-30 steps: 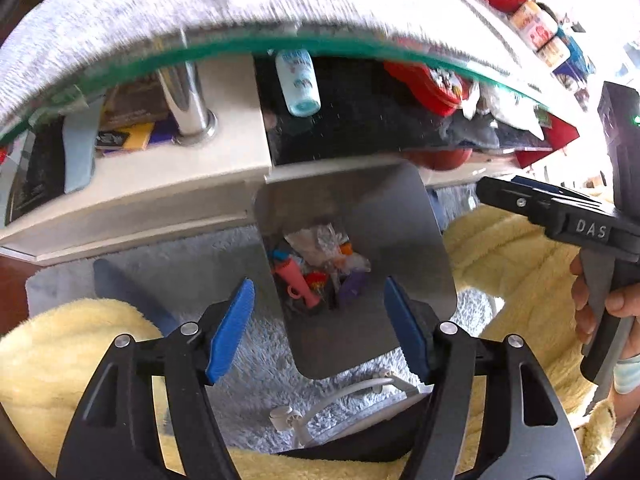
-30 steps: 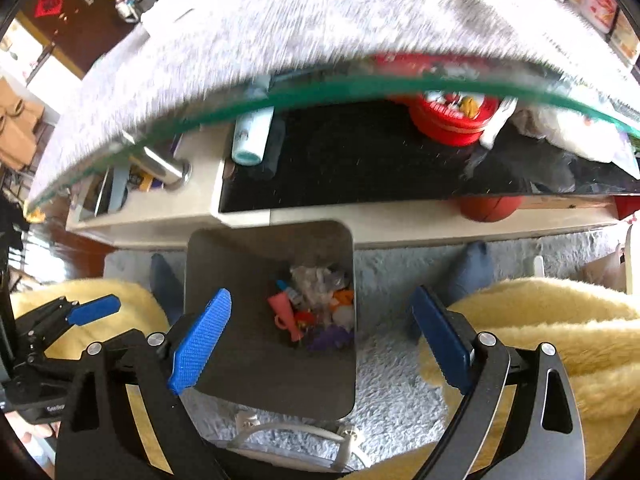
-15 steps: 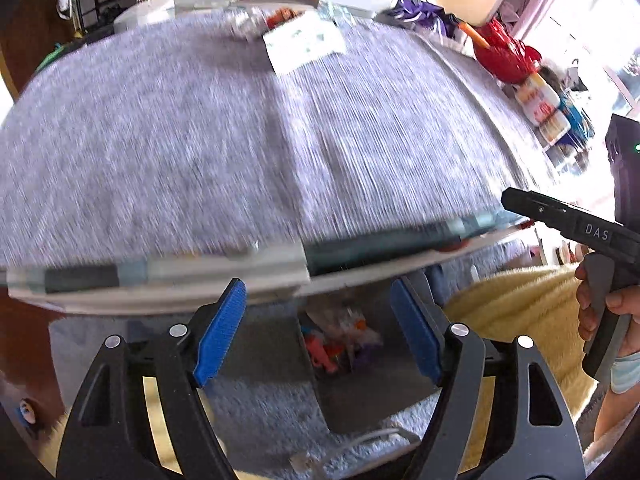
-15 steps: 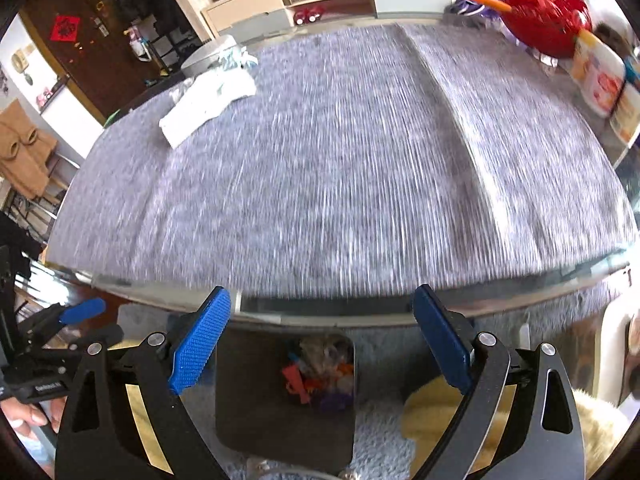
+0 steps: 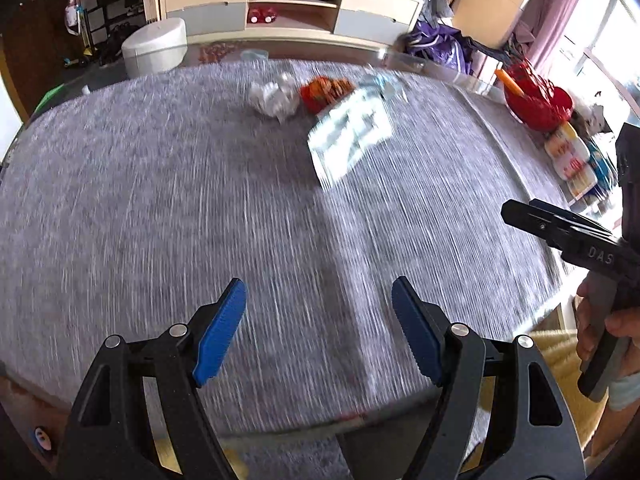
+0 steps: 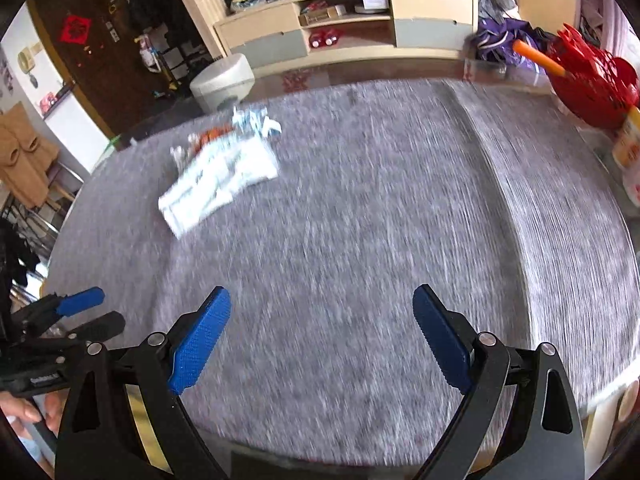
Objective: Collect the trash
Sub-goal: 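Grasp the white wrapper packet with the left tool while the right tool grasps a clear plastic strip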
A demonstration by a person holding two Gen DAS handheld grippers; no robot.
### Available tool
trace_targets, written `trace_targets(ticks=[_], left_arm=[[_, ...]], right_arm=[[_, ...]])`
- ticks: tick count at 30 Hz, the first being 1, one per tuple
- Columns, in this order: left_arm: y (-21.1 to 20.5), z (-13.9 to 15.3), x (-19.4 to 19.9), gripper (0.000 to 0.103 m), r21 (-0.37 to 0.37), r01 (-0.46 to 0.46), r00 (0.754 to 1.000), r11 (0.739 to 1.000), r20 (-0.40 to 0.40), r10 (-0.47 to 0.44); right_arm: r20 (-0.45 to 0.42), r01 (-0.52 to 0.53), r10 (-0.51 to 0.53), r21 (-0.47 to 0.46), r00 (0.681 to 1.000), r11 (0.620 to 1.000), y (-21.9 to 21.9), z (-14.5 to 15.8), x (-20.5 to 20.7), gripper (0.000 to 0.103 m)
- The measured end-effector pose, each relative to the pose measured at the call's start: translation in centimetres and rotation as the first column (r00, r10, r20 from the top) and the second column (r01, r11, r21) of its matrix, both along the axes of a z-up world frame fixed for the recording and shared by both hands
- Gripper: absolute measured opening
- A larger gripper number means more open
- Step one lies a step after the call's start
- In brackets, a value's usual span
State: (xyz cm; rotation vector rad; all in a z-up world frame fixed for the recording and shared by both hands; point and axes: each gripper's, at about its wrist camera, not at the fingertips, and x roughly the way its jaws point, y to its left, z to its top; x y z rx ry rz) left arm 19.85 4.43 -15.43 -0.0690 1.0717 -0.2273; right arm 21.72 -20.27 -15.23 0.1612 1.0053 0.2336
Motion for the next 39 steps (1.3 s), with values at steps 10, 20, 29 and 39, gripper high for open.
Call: trace_targets(ticks=[10, 20, 29, 39], left_arm=[[-1.1, 0.1, 5.9, 0.07, 0.016, 0.023, 0.999, 1.0, 0.031, -0.024], [-1.9, -1.1, 9.2, 0.066, 0.025, 0.025, 0.999, 0.999, 0.026, -0.025], [-2.2, -2.1, 10.5, 0.022, -0.008, 0.058, 0.998, 0.998, -0.002, -0.058], [-2.1, -0.5, 8.4, 0.003, -0.016, 0.08, 0.996, 0.997, 0.048, -0.079]], right_arm=[[0.039, -0.03, 0.027, 0.067, 0.999, 0.997, 2.6, 1.4, 7.8, 0.085], [0.034, -0.073, 0.071, 0.096, 0.997, 0.993, 5.8, 0.6, 12.5, 0.065], [0.017, -0.105, 0.103, 0.088, 0.994, 0.991, 6.8, -0.4, 12.7, 0.022], [0.05, -0.109, 0.105, 0.071, 0.993, 0.992, 5.2, 1.4, 10.0, 0.014]])
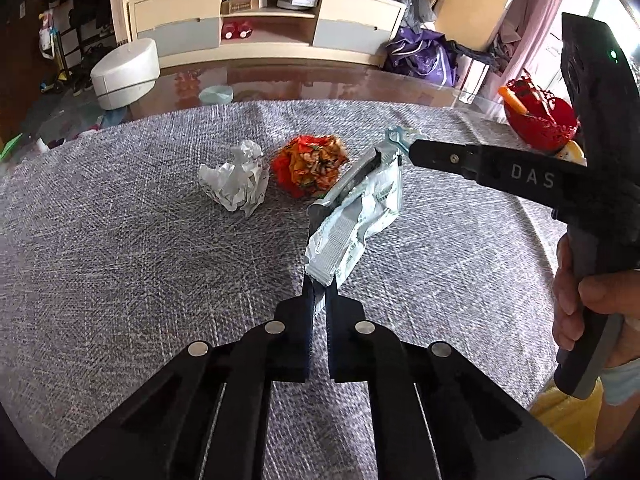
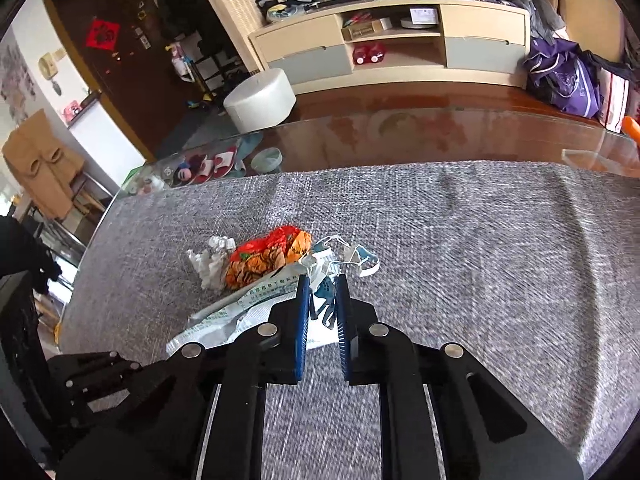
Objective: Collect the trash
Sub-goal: 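Grasp the white wrapper packet with the left tool while the right tool grasps a clear plastic strip, then carry both items over the grey bin and open both tools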
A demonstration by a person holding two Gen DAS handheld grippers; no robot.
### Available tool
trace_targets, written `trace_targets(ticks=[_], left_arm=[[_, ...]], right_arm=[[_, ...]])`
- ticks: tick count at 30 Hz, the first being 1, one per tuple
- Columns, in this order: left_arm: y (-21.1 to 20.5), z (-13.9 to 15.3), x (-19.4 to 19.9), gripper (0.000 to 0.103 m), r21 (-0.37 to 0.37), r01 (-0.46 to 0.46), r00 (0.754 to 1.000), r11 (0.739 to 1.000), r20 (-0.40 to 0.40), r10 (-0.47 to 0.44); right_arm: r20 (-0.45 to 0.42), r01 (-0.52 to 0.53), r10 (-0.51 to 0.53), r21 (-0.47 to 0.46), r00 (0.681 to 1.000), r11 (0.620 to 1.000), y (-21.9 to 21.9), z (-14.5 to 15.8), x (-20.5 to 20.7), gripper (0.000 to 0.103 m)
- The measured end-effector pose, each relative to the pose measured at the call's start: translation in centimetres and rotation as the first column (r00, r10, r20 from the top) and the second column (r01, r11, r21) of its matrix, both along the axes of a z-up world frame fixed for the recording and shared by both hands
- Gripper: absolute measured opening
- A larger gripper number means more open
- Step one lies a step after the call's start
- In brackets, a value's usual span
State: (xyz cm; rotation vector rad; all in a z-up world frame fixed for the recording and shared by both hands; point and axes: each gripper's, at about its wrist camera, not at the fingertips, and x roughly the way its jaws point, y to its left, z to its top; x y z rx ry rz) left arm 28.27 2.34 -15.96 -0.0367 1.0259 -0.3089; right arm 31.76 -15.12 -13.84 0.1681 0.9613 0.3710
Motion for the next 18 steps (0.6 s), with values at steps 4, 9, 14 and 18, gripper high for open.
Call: trace_targets(ticks=[4, 9, 14, 18], left_arm=[[-0.1, 1.3, -1.7, 0.002, 0.015, 0.002, 1.0, 1.0, 0.023, -0.002], [-0.4, 3.4, -4.5, 0.0, 0.017, -0.005, 0.998, 1.0, 0.059, 0.004], [-0.8, 5.8, -7.7, 0.0, 0.002, -0.006, 0.995, 1.0, 0.104, 0.006], [-1.2, 7.6, -11.2, 0.0, -0.013, -0.008, 0.99, 1.0, 0.144, 0.01]], right_arm=[[0.022, 0.019, -0.019, -0.004, 1.0, 1.0, -1.3, 1.4, -2.0, 0.014], [0.053, 0.038, -0.037, -0.002, 0.998, 0.999, -3.0, 3.3, -4.5, 0.014], [0.089, 0.045, -0.045, -0.008, 0.995, 0.999, -4.8, 5.2, -8.4, 0.014], [0.121, 0.067, -0.061, -0.044, 0.991, 0.997, -5.8, 6.4, -11.9, 0.014]])
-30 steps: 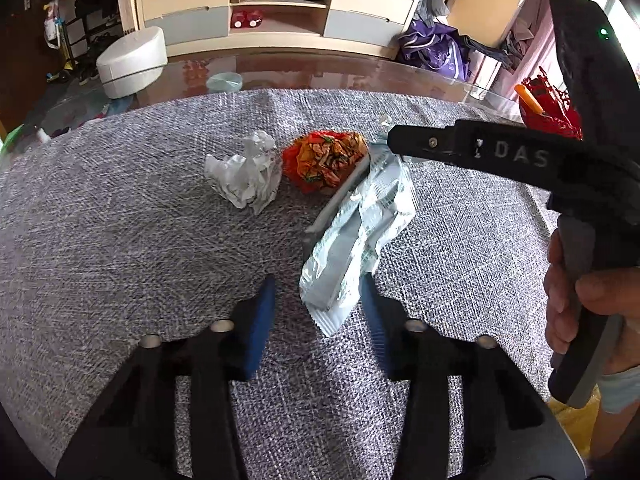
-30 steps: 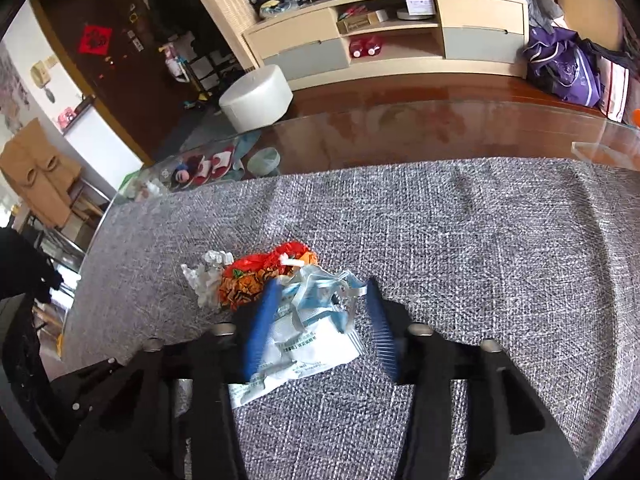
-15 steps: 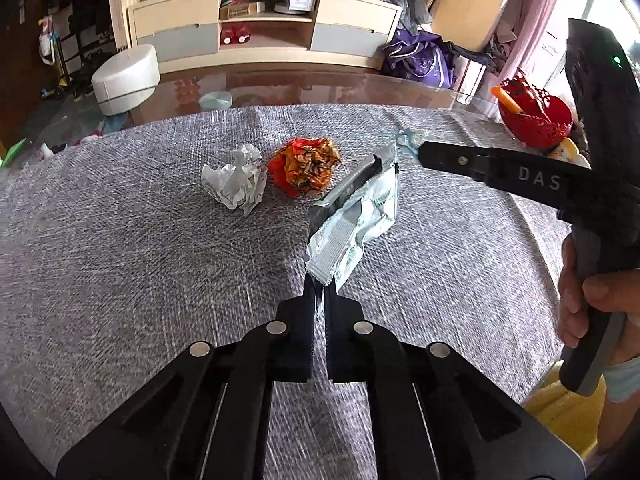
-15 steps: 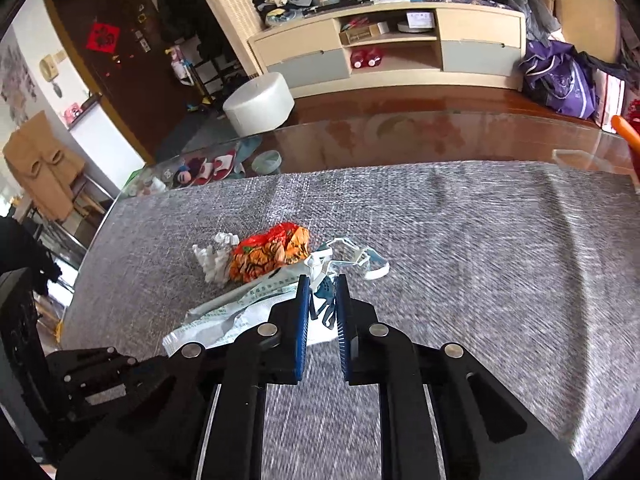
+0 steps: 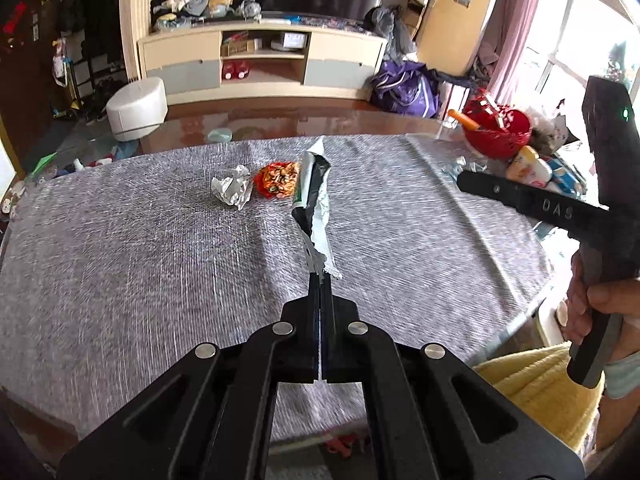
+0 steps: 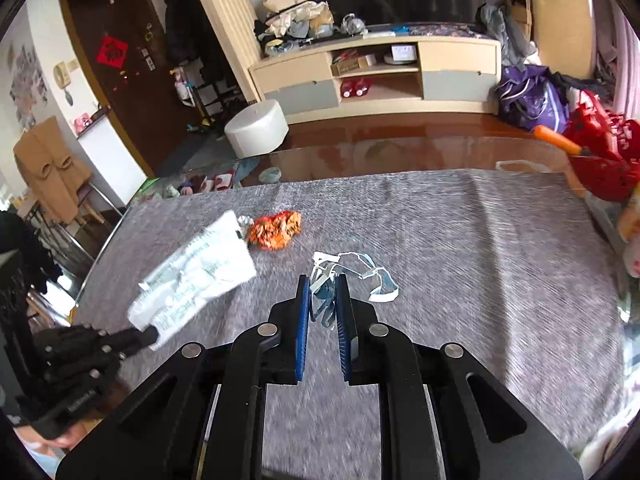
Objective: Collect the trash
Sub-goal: 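Carry both items over the grey bin and open both tools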
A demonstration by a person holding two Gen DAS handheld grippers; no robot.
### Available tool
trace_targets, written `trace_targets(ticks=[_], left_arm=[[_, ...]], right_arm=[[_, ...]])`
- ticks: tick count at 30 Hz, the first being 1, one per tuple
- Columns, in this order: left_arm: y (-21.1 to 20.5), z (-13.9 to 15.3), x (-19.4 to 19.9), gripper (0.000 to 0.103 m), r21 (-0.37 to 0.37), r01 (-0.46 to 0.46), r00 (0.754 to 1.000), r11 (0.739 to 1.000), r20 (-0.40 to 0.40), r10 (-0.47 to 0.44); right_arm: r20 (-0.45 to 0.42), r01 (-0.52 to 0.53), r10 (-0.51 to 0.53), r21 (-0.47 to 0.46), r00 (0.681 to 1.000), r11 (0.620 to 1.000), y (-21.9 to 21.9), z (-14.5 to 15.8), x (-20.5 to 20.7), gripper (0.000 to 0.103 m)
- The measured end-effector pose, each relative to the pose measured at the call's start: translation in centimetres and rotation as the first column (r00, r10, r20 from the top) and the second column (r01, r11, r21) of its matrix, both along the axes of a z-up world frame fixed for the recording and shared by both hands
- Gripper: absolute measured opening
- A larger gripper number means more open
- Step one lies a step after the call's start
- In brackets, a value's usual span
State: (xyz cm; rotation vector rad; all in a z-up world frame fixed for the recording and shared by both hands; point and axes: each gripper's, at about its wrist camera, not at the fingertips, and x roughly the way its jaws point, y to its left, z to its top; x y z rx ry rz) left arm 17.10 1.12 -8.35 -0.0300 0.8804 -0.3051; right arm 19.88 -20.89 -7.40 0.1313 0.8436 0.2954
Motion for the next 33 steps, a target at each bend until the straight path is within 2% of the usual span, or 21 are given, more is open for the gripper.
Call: trace_targets(ticks=[9, 16, 26, 33], left_arm=[[-1.3, 1.7, -6.9, 0.0, 0.005, -0.002, 0.999, 1.0, 0.048, 0.002], [-2.0, 1.3, -12.7, 0.0, -0.004, 0.018, 0.998, 1.0, 0.056, -0.018], [-2.8, -2.5, -18.9, 0.0, 0.012, 0.063, 0.998, 0.998, -0.009, -0.063], [-2.3, -7.2, -21.6, 0.0, 0.009, 0.066, 0.992, 0.998, -0.106, -0.064]], right_arm=[[0.021, 0.006, -0.006, -0.025, 1.0, 1.0, -1.8, 0.6, -6.7, 0.014], [0.011, -0.017, 0.017, -0.034, 1.0, 0.999, -2.3, -0.5, -11.9, 0.014], [-0.065, -0.049, 0.047, -0.032, 0.997, 0.998, -1.4, -5.0, -17.8, 0.014], [-0.14, -0.091, 0.084, -0.044, 0.987, 0.995, 0.3, -8.7, -20.3, 0.014]])
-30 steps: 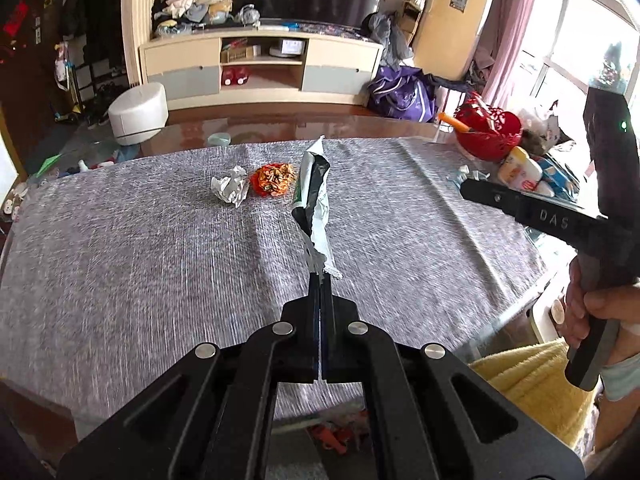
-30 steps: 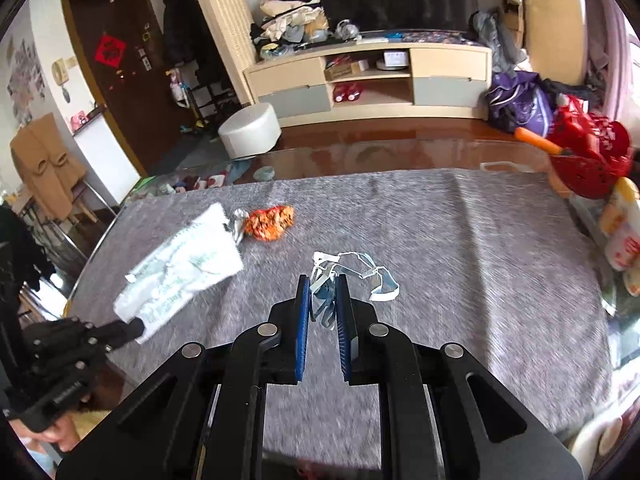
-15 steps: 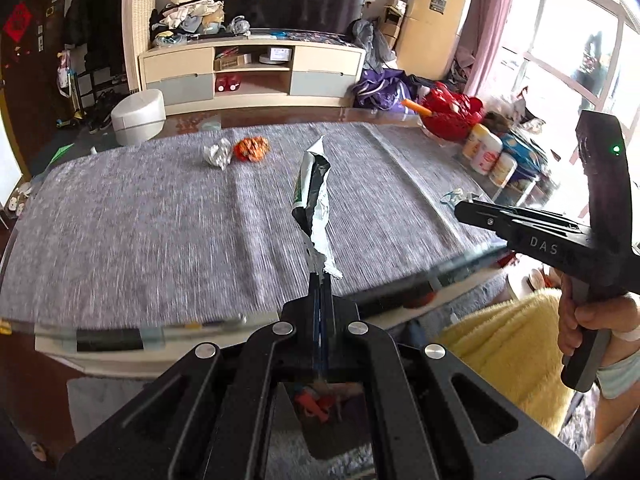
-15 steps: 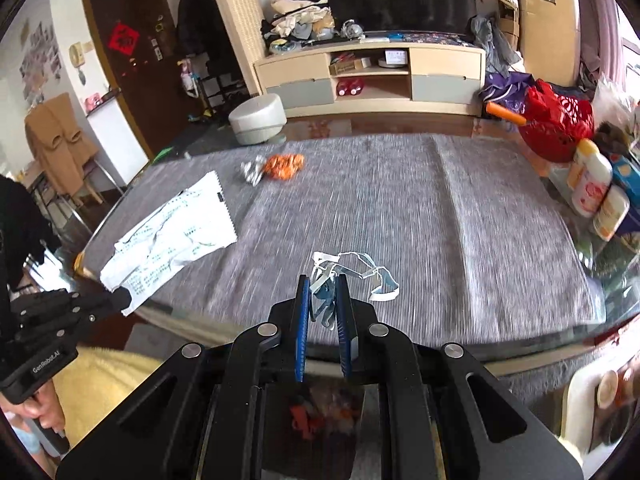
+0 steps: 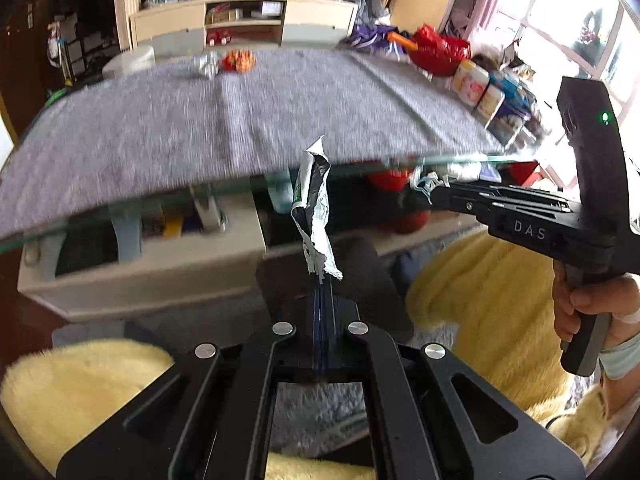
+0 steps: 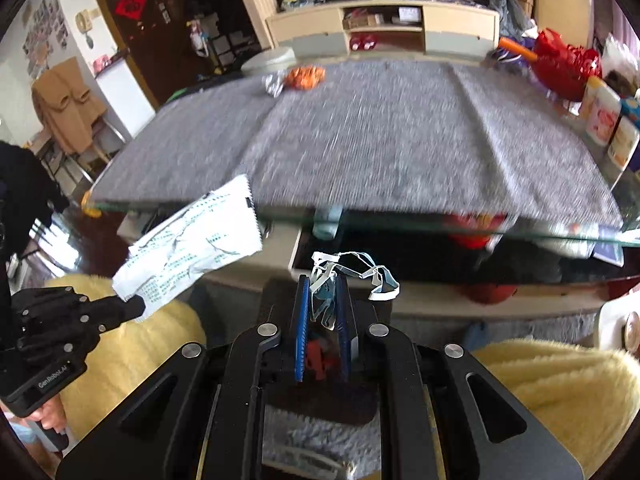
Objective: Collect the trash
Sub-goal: 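Carry both items over the grey bin and open both tools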
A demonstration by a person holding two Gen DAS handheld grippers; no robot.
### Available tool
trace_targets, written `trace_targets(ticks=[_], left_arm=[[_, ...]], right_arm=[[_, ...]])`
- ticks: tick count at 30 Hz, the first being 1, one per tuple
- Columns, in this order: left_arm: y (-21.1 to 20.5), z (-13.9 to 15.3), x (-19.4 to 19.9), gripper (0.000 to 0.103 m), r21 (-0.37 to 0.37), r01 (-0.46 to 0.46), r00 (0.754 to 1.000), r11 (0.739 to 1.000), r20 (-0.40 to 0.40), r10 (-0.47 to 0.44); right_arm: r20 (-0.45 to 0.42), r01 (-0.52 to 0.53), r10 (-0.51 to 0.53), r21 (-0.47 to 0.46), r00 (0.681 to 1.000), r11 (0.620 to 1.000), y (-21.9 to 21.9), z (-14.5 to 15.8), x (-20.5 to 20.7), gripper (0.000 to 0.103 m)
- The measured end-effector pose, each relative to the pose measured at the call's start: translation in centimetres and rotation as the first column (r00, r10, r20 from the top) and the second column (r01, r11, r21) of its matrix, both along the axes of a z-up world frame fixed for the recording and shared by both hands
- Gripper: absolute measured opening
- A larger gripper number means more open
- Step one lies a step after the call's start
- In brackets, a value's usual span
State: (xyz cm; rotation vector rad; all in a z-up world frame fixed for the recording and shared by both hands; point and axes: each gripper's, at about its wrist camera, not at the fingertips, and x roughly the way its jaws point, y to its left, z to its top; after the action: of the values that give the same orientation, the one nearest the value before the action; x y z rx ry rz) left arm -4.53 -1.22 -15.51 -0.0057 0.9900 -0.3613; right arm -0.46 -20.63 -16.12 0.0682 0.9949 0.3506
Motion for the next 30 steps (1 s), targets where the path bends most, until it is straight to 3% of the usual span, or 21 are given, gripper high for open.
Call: trace_targets(ticks=[9, 23, 29, 30], left_arm=[[-0.4, -6.1, -0.6, 0.0, 0.008, 0.01, 0.99, 1.0, -0.142, -0.009], [-2.3, -13.6, 1.6, 0.0, 0.016, 0.034, 0.954, 0.999, -0.3, -0.028], [-1.9, -14.9, 2.4, 0.0, -0.025, 0.016, 0.936, 1.0, -0.352, -0.024], [-1.8, -15.0, 2.5, 0.0, -0.029, 0.014, 0.934, 0.999, -0.355, -0.023]], right_arm=[[-0.145, -0.02, 0.016, -0.025, 0.989, 0.999, 1.5, -5.9, -1.1, 0.014], [-0.335, -0.001, -0.002, -0.009, 0.942, 1.0, 1.6, -13.9, 1.0, 0.015], [-0.361, 0.016, -0.019, -0.012, 0.932, 1.0, 1.2, -14.8, 1.0, 0.02], [-0.364, 0.019, -0.019, -0.004, 0.931, 1.0, 1.2, -14.8, 1.0, 0.031]])
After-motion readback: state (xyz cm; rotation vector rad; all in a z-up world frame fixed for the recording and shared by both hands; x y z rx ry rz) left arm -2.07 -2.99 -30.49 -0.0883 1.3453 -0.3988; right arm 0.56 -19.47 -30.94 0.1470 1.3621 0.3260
